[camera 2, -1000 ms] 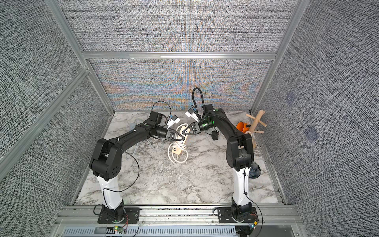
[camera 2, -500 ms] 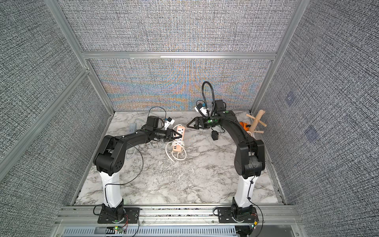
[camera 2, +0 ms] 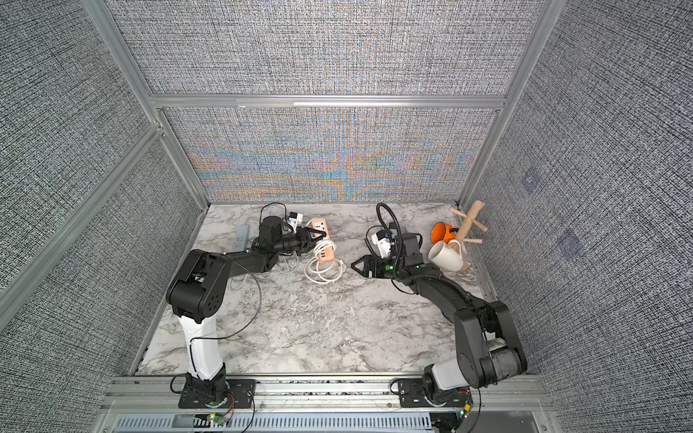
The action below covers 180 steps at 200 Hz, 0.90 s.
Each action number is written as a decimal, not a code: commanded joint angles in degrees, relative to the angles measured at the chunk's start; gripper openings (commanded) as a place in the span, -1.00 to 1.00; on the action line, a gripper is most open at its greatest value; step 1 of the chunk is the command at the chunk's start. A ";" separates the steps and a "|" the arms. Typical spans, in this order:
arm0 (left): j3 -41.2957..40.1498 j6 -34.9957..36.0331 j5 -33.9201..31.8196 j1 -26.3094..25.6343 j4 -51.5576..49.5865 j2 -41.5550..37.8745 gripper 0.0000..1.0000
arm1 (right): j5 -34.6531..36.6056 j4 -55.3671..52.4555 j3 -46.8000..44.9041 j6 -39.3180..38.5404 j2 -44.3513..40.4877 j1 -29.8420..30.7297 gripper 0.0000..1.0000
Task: Unwrap the cord wrapped around the power strip
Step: Unwrap the power cord from the power strip.
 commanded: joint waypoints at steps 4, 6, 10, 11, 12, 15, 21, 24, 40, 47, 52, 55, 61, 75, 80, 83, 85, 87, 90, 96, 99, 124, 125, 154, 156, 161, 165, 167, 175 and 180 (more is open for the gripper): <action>-1.14 -6.91 -3.54 -0.01 8.69 -0.75 -1.00 | 2.14 10.24 -2.09 6.71 2.52 1.58 0.41; -1.25 -6.99 -3.74 0.03 8.73 -0.86 -1.00 | 2.51 10.08 -1.92 6.85 2.91 1.76 0.38; -1.71 -7.12 -4.07 0.12 8.72 -1.00 -1.00 | 3.46 9.66 -1.57 6.96 3.60 2.34 0.33; -1.82 -7.22 -4.15 0.14 8.73 -0.99 -1.00 | 3.69 9.57 -1.49 6.98 3.77 2.54 0.32; -1.92 -7.22 -4.20 0.15 8.78 -0.99 -1.00 | 3.89 9.43 -1.31 7.00 3.91 2.72 0.30; -2.24 -7.34 -4.44 0.16 8.83 -0.98 -1.00 | 4.72 9.19 -0.97 7.01 4.37 3.31 0.27; -2.83 -7.59 -4.88 0.27 9.06 -1.02 -1.00 | 6.02 8.96 -0.20 7.23 5.18 4.54 0.20; -3.15 -7.75 -5.06 0.33 9.09 -0.99 -1.00 | 6.43 9.04 0.16 7.32 5.56 5.18 0.17; -4.65 -9.83 -5.95 0.67 10.91 -3.02 -1.00 | 7.26 11.72 2.15 9.51 7.72 7.68 0.03; -5.17 -11.54 -6.17 0.77 12.36 -3.17 -1.00 | 7.47 13.66 2.55 10.93 8.66 8.05 -0.07; -5.56 -13.01 -6.38 0.90 13.60 -3.35 -1.00 | 7.91 15.06 2.49 12.13 9.13 8.25 -0.15; -5.69 -13.87 -6.47 0.98 14.57 -3.49 -1.00 | 8.04 15.90 2.43 12.82 9.42 8.22 -0.19; -6.22 -15.75 -6.76 0.95 16.13 -3.85 -1.00 | 8.39 17.43 2.22 13.92 9.85 8.24 -0.23; -6.59 -18.50 -7.37 0.96 17.99 -5.18 -1.00 | 10.27 19.00 1.99 15.63 10.43 8.28 -0.24; -6.57 -18.86 -7.47 0.96 17.78 -5.87 -0.99 | 10.90 19.20 1.94 16.08 10.53 8.29 -0.24; -6.51 -18.95 -7.52 0.95 17.46 -6.38 -1.00 | 11.23 19.29 1.86 16.33 10.51 8.33 -0.24; -6.50 -18.99 -7.56 0.95 17.20 -6.73 -1.00 | 11.39 19.36 1.81 16.46 10.53 8.28 -0.24; -6.46 -19.13 -7.69 0.95 16.94 -7.03 -1.00 | 11.54 19.37 1.78 16.60 10.50 8.32 -0.24; -6.42 -19.23 -7.75 0.95 16.54 -7.64 -1.00 | 11.72 19.47 1.69 16.71 10.51 8.28 -0.24; -6.26 -19.34 -8.04 0.95 15.46 -8.71 -1.00 | 11.84 19.61 1.47 16.74 10.22 8.36 -0.24; -6.18 -19.37 -8.13 0.95 14.83 -9.32 -0.99 | 11.79 19.66 1.43 16.82 10.03 8.31 -0.24; -3.44 -19.36 -8.99 1.02 8.35 -13.60 -1.00 | 8.46 19.74 1.46 13.44 7.39 8.34 -0.22; -3.30 -19.40 -9.03 1.03 8.11 -13.75 -0.99 | 8.17 19.75 1.52 13.21 7.25 8.35 -0.22; 1.65 -21.91 -10.06 0.97 2.92 -16.12 -1.00 | 4.63 19.85 1.41 4.46 2.55 8.11 -0.17; 2.04 -22.08 -10.11 1.00 2.58 -16.22 -1.00 | 4.65 20.02 1.41 3.98 2.24 8.10 -0.17; 2.85 -22.31 -10.34 0.95 1.84 -16.47 -0.99 | 4.69 20.93 -0.62 2.87 1.26 8.09 -0.16; 3.64 -22.29 -10.54 0.96 1.10 -16.72 -1.00 | 4.71 21.76 -1.00 2.13 0.61 8.09 -0.14; 4.03 -22.26 -10.56 0.95 0.61 -16.89 -0.99 | 4.67 22.17 -1.23 1.79 0.35 8.09 -0.13; 5.17 -22.36 -10.83 0.88 -1.09 -17.40 -1.00 | 4.37 23.28 -1.43 0.27 -0.50 8.25 -0.08; 5.51 -22.28 -11.27 0.82 -1.86 -17.84 -0.99 | 3.98 23.45 -0.99 -0.95 -0.78 8.29 -0.03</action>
